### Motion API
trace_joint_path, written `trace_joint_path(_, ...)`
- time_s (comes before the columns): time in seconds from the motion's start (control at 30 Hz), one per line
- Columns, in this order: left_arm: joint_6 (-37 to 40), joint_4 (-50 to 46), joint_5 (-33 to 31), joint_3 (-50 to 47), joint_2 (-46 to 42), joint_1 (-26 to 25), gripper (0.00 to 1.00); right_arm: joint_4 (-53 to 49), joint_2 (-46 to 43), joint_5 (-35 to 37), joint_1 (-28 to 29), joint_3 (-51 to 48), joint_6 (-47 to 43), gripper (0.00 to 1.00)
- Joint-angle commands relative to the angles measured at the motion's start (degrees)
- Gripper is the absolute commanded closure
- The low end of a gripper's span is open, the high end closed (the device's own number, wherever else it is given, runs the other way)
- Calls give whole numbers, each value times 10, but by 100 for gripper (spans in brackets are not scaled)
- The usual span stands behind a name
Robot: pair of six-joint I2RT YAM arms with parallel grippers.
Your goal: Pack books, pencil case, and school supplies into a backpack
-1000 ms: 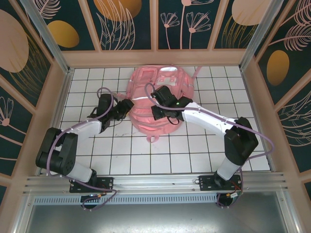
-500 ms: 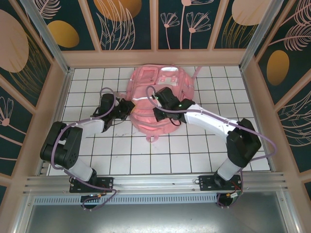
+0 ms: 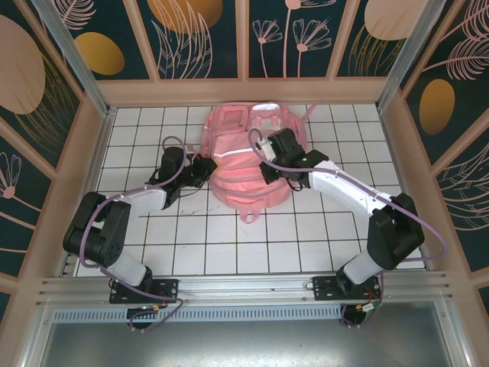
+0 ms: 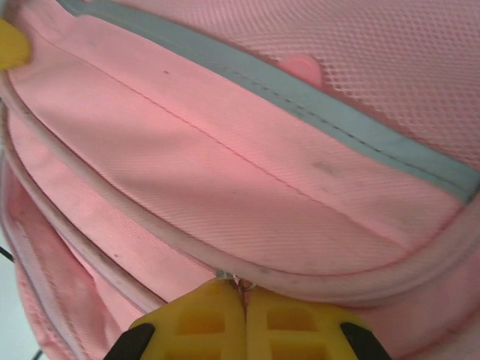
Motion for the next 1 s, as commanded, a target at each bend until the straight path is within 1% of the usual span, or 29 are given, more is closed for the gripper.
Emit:
trace_joint_path(0.0, 34, -37, -70, -2, -4, 22, 100, -60, -27, 108, -40, 20, -23, 100)
trace_joint_path(0.1, 38, -43, -72, 2, -7, 22, 100, -83, -36, 97, -40, 24, -18, 100)
trace_joint_path(0.23, 44, -51, -74, 6, -9, 23, 100, -90, -37, 121, -66, 24, -12, 100)
trace_joint_path(0.4, 55, -65, -82, 10, -14, 23, 100, -95, -25, 149, -91, 54, -18, 100)
trace_joint_path(0.5, 61, -67, -77, 11, -14, 23, 100, -90, -13, 135, -99, 74, -44, 100)
trace_joint_path(0.7, 87, -89, -63, 26, -9, 22, 100, -89, 35, 58, -107, 113, -113, 100)
trace_joint_path(0.77, 95, -98, -59, 31, -7, 23, 100, -98, 54, 43, -111, 129, -128, 100)
trace_joint_path(0.87, 105, -105, -54, 33, -5, 23, 100, -97, 80, 66, -126, 152, -128, 100)
trace_joint_path(0.97, 110, -106, -45, 33, -4, 23, 100, -100, 110, 88, -143, 180, -101, 100)
